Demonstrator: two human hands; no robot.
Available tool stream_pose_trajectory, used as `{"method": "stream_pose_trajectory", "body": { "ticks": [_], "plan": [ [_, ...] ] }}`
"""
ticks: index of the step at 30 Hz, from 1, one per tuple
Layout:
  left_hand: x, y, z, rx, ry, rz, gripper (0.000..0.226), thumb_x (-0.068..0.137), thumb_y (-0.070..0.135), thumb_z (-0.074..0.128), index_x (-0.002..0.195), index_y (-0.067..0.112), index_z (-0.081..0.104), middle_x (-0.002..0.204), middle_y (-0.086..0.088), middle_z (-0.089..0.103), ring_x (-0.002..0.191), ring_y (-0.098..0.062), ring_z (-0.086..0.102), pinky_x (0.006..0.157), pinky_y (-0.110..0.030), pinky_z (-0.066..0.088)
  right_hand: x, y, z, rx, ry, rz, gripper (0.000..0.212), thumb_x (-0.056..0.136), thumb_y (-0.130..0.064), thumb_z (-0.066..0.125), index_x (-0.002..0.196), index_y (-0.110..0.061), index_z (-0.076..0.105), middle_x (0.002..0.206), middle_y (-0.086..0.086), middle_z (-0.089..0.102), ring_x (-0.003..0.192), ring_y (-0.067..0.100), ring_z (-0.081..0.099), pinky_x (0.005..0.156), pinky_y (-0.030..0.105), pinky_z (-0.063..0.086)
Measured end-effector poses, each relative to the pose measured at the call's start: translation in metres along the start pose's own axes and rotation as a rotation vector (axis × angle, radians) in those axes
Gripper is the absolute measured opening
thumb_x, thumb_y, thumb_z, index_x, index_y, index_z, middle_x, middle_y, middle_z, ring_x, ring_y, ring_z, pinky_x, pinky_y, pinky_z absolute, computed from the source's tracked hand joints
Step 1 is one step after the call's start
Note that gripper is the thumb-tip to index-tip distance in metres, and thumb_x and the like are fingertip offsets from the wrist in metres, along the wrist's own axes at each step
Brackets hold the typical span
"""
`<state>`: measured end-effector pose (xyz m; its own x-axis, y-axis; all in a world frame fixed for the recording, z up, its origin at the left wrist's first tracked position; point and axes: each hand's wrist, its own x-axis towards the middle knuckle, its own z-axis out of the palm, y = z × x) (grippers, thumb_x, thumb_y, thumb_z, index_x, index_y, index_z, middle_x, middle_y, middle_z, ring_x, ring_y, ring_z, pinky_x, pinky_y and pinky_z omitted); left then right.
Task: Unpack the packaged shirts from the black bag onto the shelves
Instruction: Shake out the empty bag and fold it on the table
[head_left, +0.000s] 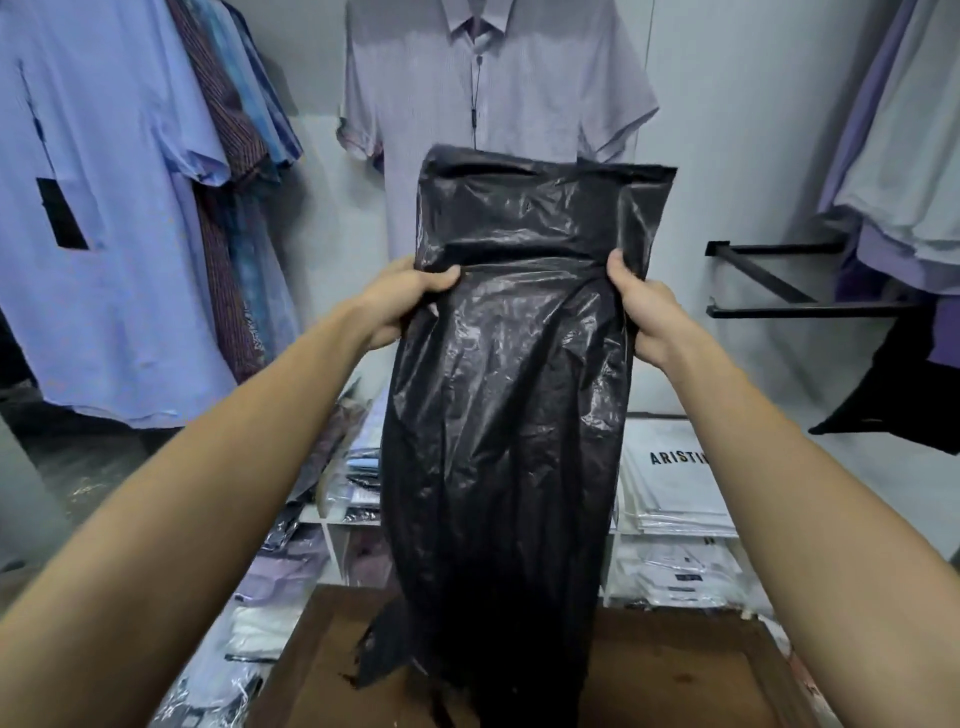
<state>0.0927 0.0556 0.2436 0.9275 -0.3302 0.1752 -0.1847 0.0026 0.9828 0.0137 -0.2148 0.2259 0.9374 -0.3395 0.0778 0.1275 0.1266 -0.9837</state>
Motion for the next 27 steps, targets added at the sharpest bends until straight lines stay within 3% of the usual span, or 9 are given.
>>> {"method": "stream_pose_trajectory", "body": {
  "ticks": [2,5,9,12,14,17,19,22,27],
  "plan": [
    [0.005,-0.005,0.007,0.013,0.166,0.051,0.034,0.094,0.012,0.07,0.124,0.012,0.053,0.107,-0.009,0.069,0.073,-0.013,0.07,0.065,-0.029,0.059,0.01,0.003,-0.001,-0.06,0.061,0.05,0.067,0.089,-0.055,0.072,0.129,-0.003,0.061,0.107,0.006,0.077,0.089,0.021,0.077,0.087,0.04,0.062],
    [0.012,-0.019,0.008,0.102,0.29,0.087,0.079,0.089,0.014,0.075,0.153,0.032,0.031,0.125,-0.005,0.064,0.091,-0.018,0.072,0.078,-0.036,0.063,0.009,0.011,-0.005,-0.078,0.003,0.148,0.068,0.09,-0.044,0.076,0.143,-0.007,0.054,0.101,0.005,0.078,0.082,0.017,0.077,0.081,0.04,0.063],
    [0.032,-0.044,-0.013,0.179,0.357,0.146,0.051,0.091,0.012,0.06,0.13,0.043,0.06,0.131,0.0,0.066,0.111,-0.019,0.068,0.094,-0.038,0.058,0.006,0.03,-0.021,-0.188,-0.302,0.107,0.118,0.088,-0.016,0.079,0.157,-0.047,-0.012,0.126,0.002,0.072,0.108,0.023,0.073,0.098,0.05,0.053],
    [0.014,-0.026,-0.005,0.157,0.183,0.106,0.039,0.102,0.0,0.044,0.098,0.024,0.075,0.113,-0.009,0.072,0.088,-0.016,0.071,0.076,-0.025,0.058,0.008,0.039,-0.021,-0.192,-0.321,-0.05,0.09,0.096,0.006,0.061,0.159,-0.044,0.021,0.123,-0.005,0.072,0.105,0.018,0.072,0.093,0.033,0.056],
    [0.004,-0.01,-0.006,0.12,-0.045,0.011,0.024,0.101,0.011,0.054,0.111,0.019,0.075,0.119,-0.007,0.073,0.095,-0.016,0.069,0.084,-0.028,0.054,0.009,0.038,-0.022,-0.128,-0.334,-0.085,0.062,0.097,0.011,0.049,0.147,-0.026,0.052,0.112,-0.005,0.073,0.104,0.017,0.068,0.09,0.023,0.057],
    [-0.009,0.012,-0.02,0.55,-0.335,-0.108,0.085,0.066,0.036,0.09,0.143,0.031,0.054,0.138,0.008,0.06,0.118,-0.013,0.059,0.101,-0.031,0.046,0.007,0.035,-0.036,-0.229,-0.486,-0.052,0.059,0.091,0.014,0.06,0.136,-0.024,0.063,0.124,0.003,0.073,0.112,0.016,0.068,0.097,0.022,0.054],
    [-0.01,0.011,-0.021,0.988,-0.327,-0.064,0.107,0.056,0.028,0.098,0.15,0.032,0.045,0.14,0.009,0.051,0.122,-0.013,0.053,0.105,-0.029,0.043,0.007,0.034,-0.042,-0.409,-0.544,-0.07,0.08,0.078,0.018,0.072,0.145,-0.024,0.055,0.137,0.002,0.066,0.122,0.014,0.064,0.104,0.024,0.05],
    [-0.004,0.008,-0.011,1.213,-0.2,0.043,0.08,0.069,0.012,0.087,0.142,0.023,0.057,0.126,-0.001,0.062,0.11,-0.019,0.058,0.092,-0.024,0.044,0.006,0.031,-0.033,-0.7,-0.432,-0.153,0.094,0.073,0.008,0.084,0.154,-0.015,0.042,0.145,-0.006,0.056,0.127,0.008,0.059,0.097,0.01,0.046],
    [0.008,0.006,-0.001,1.286,0.105,0.341,0.034,0.08,0.011,0.063,0.106,0.026,0.078,0.096,-0.005,0.054,0.111,-0.038,0.056,0.09,-0.039,0.051,0.019,0.026,-0.022,-1.221,0.02,-0.473,0.042,0.063,-0.052,0.088,0.095,-0.028,0.076,0.081,-0.005,0.071,0.093,0.028,0.067,0.085,0.04,0.051]
  ]
}}
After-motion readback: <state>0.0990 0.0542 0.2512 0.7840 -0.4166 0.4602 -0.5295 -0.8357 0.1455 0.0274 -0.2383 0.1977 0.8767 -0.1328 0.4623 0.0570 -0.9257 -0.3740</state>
